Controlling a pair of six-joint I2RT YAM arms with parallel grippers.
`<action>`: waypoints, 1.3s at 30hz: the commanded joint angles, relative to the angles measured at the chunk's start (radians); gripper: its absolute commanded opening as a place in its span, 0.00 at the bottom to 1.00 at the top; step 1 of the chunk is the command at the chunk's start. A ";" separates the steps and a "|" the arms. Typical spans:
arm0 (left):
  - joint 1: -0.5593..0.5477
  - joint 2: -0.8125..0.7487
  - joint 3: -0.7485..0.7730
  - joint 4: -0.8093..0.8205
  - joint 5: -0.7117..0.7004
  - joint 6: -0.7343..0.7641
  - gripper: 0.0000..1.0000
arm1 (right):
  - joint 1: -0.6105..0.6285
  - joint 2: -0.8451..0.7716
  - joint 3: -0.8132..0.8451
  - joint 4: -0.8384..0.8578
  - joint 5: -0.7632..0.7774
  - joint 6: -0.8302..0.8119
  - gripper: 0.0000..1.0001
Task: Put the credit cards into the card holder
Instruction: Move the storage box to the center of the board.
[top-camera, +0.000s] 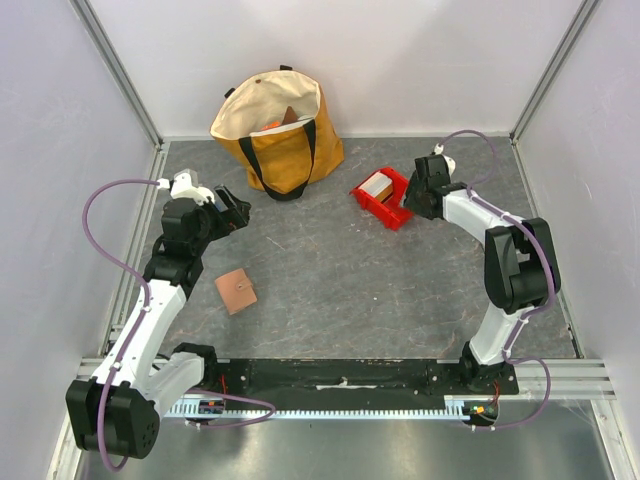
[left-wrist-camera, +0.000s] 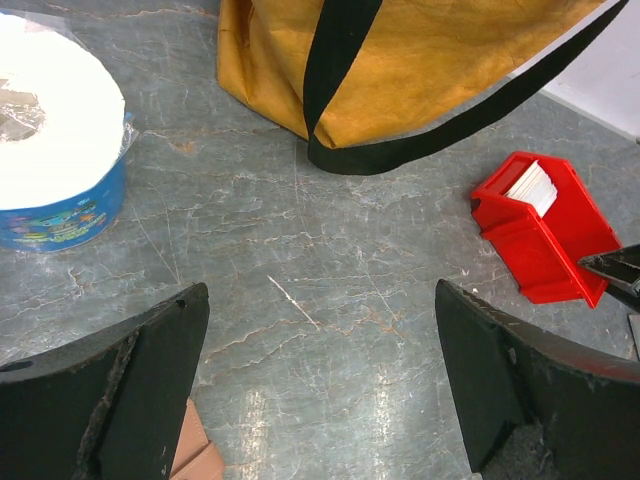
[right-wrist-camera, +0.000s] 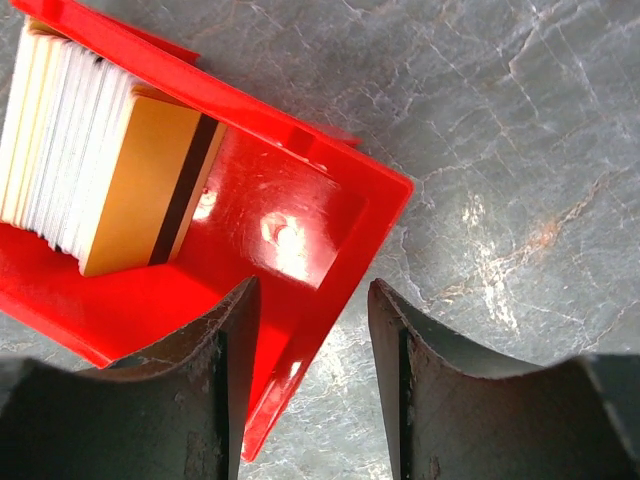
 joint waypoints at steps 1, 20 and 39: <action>0.003 -0.006 0.006 -0.006 0.023 -0.023 0.99 | 0.003 0.015 -0.023 0.043 0.034 0.066 0.54; 0.003 0.011 0.016 -0.009 0.032 -0.026 0.99 | 0.001 0.000 -0.032 0.037 0.049 -0.069 0.33; 0.003 0.012 0.016 -0.021 0.045 -0.021 0.99 | -0.011 0.006 -0.009 -0.001 -0.096 -0.371 0.22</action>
